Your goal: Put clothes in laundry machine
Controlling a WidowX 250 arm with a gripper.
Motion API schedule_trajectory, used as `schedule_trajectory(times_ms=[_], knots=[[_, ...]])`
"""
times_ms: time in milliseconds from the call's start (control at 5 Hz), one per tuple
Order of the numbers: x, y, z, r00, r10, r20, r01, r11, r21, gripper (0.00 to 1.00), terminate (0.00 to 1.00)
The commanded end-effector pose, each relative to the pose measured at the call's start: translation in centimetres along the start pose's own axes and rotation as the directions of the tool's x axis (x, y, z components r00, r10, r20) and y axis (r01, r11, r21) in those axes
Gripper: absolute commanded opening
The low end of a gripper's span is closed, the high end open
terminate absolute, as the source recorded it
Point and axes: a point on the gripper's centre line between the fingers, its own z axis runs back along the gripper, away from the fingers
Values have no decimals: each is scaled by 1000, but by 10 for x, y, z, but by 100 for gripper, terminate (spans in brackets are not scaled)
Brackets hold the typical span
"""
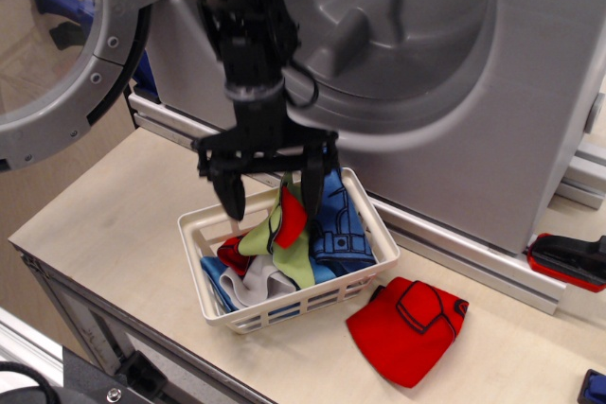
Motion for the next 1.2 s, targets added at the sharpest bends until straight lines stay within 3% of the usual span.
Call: schedule_trajectory(times_ms=[0, 200, 400, 600, 800, 1000], knots=[[17, 1, -22, 994, 74, 82, -72, 997, -24, 100, 0], [24, 3, -32, 994, 80, 79, -78, 997, -23, 100, 0], [25, 3, -25, 997, 48, 66, -48, 999, -12, 0, 0], [28, 5, -2, 997, 31, 73, -30, 999, -18, 0, 0], [33, 3, 32, 999, -6, 36, 5, 1000, 9, 0, 0], [31, -2, 60, 997, -36, 73, 39, 999, -29, 0, 0]])
